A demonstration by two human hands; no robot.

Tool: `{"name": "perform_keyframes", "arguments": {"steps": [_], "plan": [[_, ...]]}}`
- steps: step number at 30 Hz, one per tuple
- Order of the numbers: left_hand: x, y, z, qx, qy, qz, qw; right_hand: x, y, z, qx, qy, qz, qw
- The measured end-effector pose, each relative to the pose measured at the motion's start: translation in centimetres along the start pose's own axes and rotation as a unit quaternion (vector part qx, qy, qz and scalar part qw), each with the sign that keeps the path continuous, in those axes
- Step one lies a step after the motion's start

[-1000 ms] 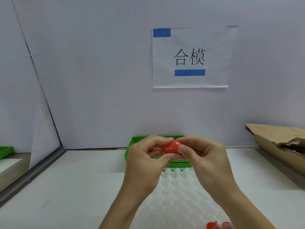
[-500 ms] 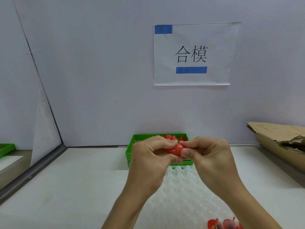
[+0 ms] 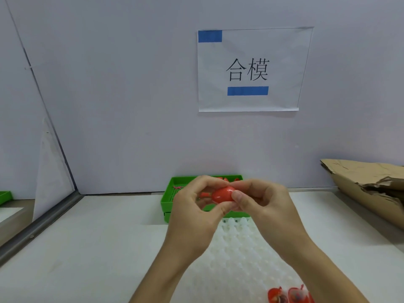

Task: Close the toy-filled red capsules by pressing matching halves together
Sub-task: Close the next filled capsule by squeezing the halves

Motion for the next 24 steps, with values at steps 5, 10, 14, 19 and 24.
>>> {"name": "perform_keyframes", "arguments": {"steps": [5, 10, 14, 19, 24], "plan": [[0.2, -0.2, 0.8, -0.028, 0.009, 0.012, 1.0, -0.6, -0.1, -0.2, -0.002, -0.027, -0.042, 0.999], [0.4, -0.2, 0.9, -0.059, -0.012, 0.0, 0.998, -0.8, 0.0, 0.0, -0.019, -0.009, -0.051, 0.998], [0.3, -0.1, 0.6, -0.052, -0.078, -0.035, 0.995, -0.7, 0.4, -0.5, -0.018, 0.024, -0.034, 0.999], [0.3, 0.0, 0.4, -0.059, -0.127, -0.077, 0.987, -0.8, 0.7, -0.9, -0.035, 0.027, -0.03, 0.999], [0.8, 0.1, -0.1, -0.027, -0.185, -0.119, 0.975, -0.9, 0.8, -0.6, -0.035, 0.035, -0.044, 0.998]]}}
Point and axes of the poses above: each hand's wrist, its own y-axis away from the middle knuckle, its own z-axis out of the back of the hand, x = y × z, the point moved 3 cm from there along -y, towards the middle knuckle, and after that the axes turned 6 degrees about -y, right-handed, at the moved point
